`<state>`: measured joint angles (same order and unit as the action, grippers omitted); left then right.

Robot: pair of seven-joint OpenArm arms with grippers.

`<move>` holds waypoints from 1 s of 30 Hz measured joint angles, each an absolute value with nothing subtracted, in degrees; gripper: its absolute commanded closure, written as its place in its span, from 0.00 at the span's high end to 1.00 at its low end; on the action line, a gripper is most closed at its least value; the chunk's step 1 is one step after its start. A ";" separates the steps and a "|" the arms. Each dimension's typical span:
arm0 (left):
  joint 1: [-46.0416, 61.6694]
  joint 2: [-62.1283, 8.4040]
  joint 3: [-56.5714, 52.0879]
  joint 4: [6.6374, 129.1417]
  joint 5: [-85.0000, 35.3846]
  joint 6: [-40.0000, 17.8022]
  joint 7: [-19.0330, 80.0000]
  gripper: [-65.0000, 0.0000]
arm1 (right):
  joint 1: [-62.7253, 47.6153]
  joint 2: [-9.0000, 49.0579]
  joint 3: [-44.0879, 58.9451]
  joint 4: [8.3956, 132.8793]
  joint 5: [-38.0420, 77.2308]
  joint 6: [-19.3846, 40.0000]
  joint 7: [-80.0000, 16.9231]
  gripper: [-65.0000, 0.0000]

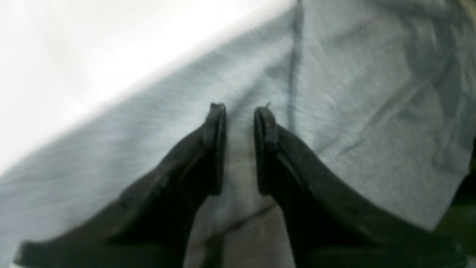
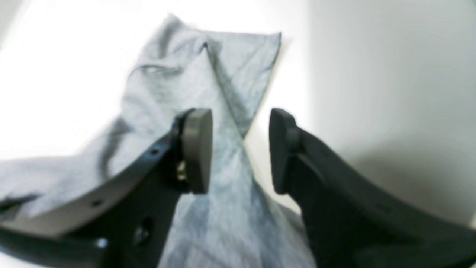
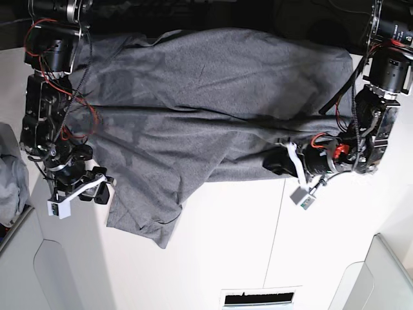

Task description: Layout the t-shirt on the table in an organized manner, then fold the t-shirt properly

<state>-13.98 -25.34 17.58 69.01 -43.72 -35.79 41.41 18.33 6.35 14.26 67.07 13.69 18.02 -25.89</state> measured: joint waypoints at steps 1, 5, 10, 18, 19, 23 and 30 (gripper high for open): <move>-13.93 -24.53 19.09 68.99 -43.24 -35.81 40.71 0.23 | 19.73 5.87 12.78 64.75 12.27 17.23 -24.99 0.43; -14.00 -20.93 23.49 68.99 -37.69 -34.63 38.54 0.23 | 25.10 4.75 7.07 53.71 8.99 13.47 -21.98 0.53; -14.00 -17.65 24.82 68.99 -35.33 -33.43 38.44 0.23 | 28.03 5.10 3.38 44.18 8.08 13.23 -20.16 0.52; -14.04 -17.32 24.80 67.02 -33.19 -33.23 35.22 0.23 | 28.18 5.08 2.90 44.71 4.29 16.73 -17.91 0.00; -14.02 -17.30 24.80 66.19 -33.08 -32.56 34.37 0.23 | 28.10 5.08 2.90 46.06 4.21 16.73 -18.09 0.00; -14.22 -17.32 24.69 62.39 -33.58 -31.83 32.23 0.23 | 25.98 5.08 2.90 55.96 4.25 16.71 -19.90 0.00; -14.81 -17.26 24.69 60.36 -33.21 -31.99 30.15 0.23 | 19.44 5.23 2.90 73.78 6.39 16.71 -27.77 0.00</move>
